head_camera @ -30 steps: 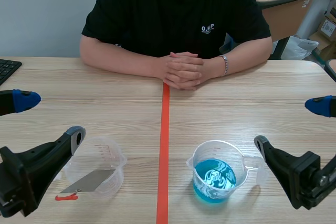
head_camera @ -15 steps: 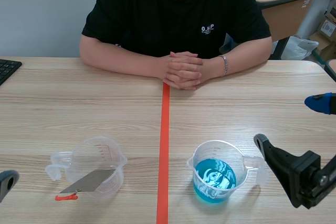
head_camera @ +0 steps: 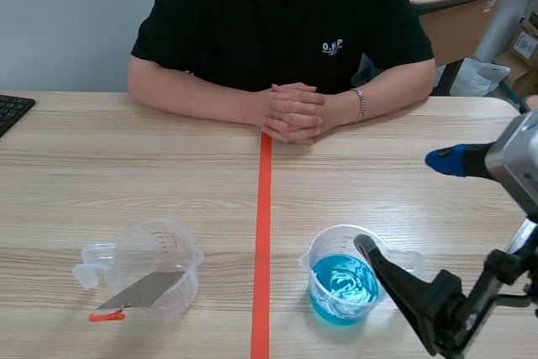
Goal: Do the redox reaction experiment.
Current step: 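Lift the metal plate out of the left beaker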
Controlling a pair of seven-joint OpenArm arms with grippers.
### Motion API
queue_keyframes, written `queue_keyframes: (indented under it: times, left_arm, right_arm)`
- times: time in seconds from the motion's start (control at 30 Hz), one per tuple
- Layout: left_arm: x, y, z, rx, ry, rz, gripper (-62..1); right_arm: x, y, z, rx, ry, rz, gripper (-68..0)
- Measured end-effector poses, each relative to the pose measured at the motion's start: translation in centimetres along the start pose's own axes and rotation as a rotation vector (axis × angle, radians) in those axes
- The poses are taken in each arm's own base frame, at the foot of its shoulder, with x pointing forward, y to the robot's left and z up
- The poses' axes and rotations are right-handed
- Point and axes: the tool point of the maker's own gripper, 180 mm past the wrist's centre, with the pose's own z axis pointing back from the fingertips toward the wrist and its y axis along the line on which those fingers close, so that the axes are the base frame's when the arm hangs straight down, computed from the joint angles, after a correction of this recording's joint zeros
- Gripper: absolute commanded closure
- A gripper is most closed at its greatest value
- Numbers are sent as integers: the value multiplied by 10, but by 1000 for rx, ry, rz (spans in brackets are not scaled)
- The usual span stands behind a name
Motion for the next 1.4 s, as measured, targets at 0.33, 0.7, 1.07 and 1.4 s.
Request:
queue_keyframes:
  times: [0.33,0.7,1.07,1.4]
  left_arm:
    - [-28,-51,0,-75,32,100,-598]
    - [-26,-64,-10,-89,24,83,-598]
    - [-30,-60,-18,-78,35,76,-598]
    - [-31,-60,-18,-78,39,76,-598]
  right_arm:
    - [21,46,-29,182,-81,103,-679]
    - [41,113,-48,391,-172,189,-679]
    - [33,163,-58,551,-198,246,-679]
    - [39,196,-87,571,-256,263,-679]
